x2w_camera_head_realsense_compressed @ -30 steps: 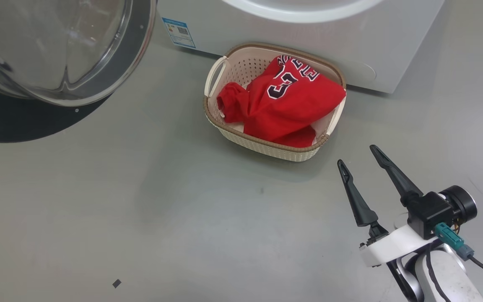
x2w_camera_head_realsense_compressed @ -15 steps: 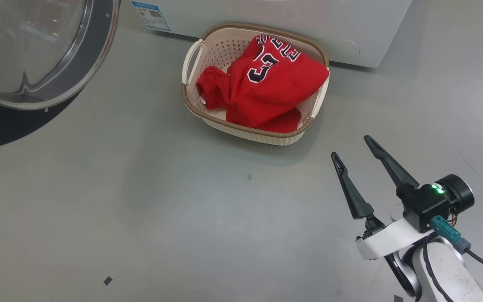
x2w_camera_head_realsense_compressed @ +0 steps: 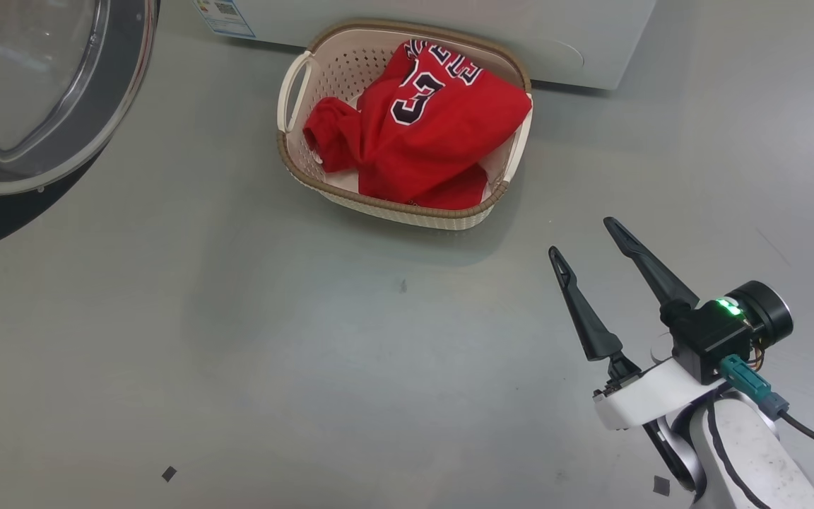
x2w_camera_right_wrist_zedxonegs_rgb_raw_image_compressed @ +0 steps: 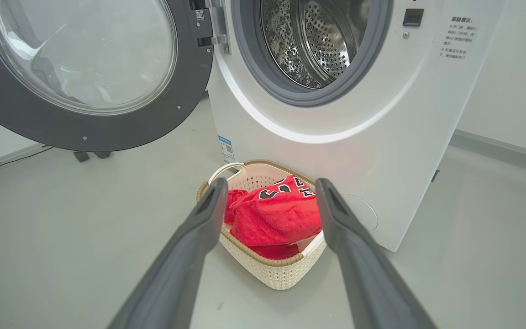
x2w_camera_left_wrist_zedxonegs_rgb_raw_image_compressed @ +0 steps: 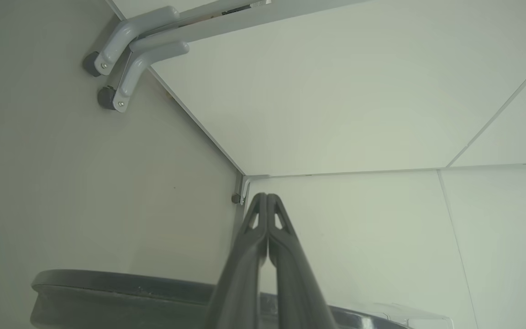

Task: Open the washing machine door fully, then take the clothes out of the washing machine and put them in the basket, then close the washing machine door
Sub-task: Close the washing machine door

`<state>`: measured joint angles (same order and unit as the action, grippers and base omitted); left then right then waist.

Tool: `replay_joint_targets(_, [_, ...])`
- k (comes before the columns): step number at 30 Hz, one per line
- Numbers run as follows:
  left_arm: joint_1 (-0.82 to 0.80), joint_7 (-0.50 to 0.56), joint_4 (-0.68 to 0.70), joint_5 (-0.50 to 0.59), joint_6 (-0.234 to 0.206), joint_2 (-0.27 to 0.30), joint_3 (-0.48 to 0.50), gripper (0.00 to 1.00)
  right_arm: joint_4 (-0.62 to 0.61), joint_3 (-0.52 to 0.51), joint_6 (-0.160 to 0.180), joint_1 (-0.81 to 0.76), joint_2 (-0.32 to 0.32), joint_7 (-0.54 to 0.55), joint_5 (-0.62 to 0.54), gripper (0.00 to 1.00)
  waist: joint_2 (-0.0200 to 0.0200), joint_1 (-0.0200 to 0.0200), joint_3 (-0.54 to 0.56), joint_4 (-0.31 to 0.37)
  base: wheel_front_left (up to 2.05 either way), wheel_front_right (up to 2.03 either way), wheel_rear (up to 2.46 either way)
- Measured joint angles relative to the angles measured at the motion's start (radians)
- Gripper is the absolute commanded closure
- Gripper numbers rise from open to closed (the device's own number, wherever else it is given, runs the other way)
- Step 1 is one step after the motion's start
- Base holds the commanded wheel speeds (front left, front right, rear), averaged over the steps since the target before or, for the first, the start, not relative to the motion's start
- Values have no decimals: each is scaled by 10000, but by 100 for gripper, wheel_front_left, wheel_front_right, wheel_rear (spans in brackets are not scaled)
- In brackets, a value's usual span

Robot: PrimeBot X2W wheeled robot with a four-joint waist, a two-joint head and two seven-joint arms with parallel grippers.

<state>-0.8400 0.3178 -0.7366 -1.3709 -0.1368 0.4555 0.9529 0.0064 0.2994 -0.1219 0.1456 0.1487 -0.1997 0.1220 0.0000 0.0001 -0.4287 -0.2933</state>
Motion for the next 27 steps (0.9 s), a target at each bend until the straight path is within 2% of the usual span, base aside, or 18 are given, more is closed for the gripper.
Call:
replay_joint_targets(7, [-52, 102, -769, 435, 4, 84, -301, 100, 0, -63, 0, 18, 31, -2, 0, 0, 0, 0, -111, 103, 0, 0, 0])
replay_joint_targets(18, [-653, 1095, -1292, 464, 12, 205, -1039, 100, 6, -63, 0, 105, 40, -4, 0, 0, 0, 0, -167, 161, 0, 0, 0])
replay_joint_targets(27, [-715, 2011, -1415, 466, 12, 522, -1411, 100, 48, -65, 2, 152, 38, -25, 0, 0, 0, 0, -167, 176, 0, 0, 0])
